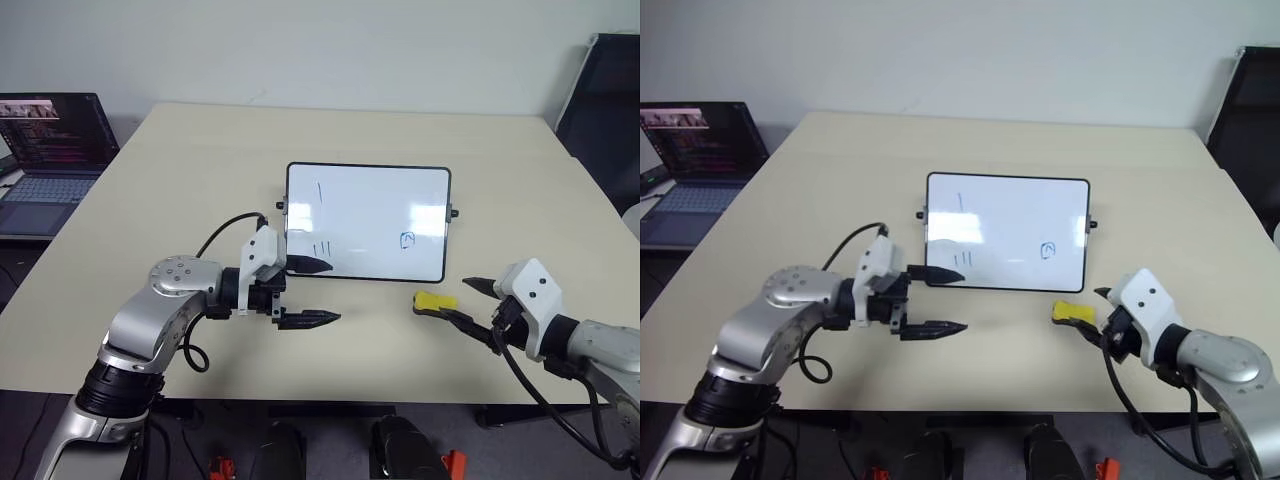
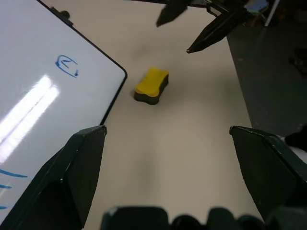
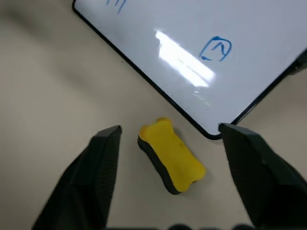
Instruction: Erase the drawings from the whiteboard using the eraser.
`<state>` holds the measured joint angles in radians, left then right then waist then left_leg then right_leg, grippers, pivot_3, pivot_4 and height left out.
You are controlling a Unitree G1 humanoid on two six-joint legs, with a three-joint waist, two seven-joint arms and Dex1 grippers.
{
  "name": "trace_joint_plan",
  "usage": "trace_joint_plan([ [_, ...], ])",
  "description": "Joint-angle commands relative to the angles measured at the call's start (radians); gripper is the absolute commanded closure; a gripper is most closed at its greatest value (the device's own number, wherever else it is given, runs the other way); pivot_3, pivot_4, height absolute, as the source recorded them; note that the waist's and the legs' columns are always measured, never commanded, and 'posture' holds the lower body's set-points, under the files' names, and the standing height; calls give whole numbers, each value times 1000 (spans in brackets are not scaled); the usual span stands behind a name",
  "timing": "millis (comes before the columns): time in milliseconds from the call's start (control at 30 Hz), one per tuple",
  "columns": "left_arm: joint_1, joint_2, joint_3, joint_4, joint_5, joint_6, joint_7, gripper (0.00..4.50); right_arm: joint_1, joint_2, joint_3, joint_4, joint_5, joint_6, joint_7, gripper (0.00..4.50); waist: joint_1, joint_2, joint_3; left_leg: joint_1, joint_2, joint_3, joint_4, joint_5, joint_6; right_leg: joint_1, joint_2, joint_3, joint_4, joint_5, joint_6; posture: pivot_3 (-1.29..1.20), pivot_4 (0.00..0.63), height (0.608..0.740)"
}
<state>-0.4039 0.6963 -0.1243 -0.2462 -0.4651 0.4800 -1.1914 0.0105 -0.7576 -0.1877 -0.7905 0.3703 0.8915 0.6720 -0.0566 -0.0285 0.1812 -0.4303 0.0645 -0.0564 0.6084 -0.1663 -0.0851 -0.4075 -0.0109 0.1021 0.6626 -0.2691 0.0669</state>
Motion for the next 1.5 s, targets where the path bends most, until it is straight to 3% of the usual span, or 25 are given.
trace_joint_plan([
  [33, -16, 1, 2, -18, 2, -33, -10, 0, -68, -36, 65, 71, -6, -54, 40, 439, 0, 0, 0, 0, 0, 0, 0, 0, 0, 0, 0, 0, 0, 0, 0, 0, 150, 740],
  [400, 34, 16, 17, -40, 1, -59, -4, 0, -194, -92, 220, 295, -19, -152, 173, 439, 0, 0, 0, -1, 0, 0, -2, 0, 0, -1, 0, -1, 0, 0, 1, 0, 150, 740],
  [1100, 47, 22, 23, -50, 8, -54, 42, 0, -282, -64, 350, 530, -139, -292, 216, 439, 0, 0, 0, -1, 0, 0, 0, 0, 0, 0, 1, -1, 1, 0, 1, 0, 150, 740],
  [1200, 49, 23, 23, -51, 7, -53, 43, 0, -284, -63, 354, 547, -161, -310, 208, 1047, 1, 0, 0, -1, 0, 0, -1, 0, 0, 0, 1, -1, 1, 0, 1, 0, 150, 740],
  [1400, 52, 27, 25, -51, 5, -55, 43, 0, -286, -54, 346, 550, -167, -310, 206, 3185, 0, 0, 0, 0, 0, 0, 0, 0, 0, 0, 1, 0, 2, 0, 1, 0, 150, 740],
  [1500, 55, 28, 27, -51, 5, -54, 45, 0, -281, -52, 335, 538, -153, -297, 206, 3344, 0, 0, 0, -1, 0, 0, 0, 0, 0, 0, 1, 0, 2, 0, 1, 0, 150, 740],
])
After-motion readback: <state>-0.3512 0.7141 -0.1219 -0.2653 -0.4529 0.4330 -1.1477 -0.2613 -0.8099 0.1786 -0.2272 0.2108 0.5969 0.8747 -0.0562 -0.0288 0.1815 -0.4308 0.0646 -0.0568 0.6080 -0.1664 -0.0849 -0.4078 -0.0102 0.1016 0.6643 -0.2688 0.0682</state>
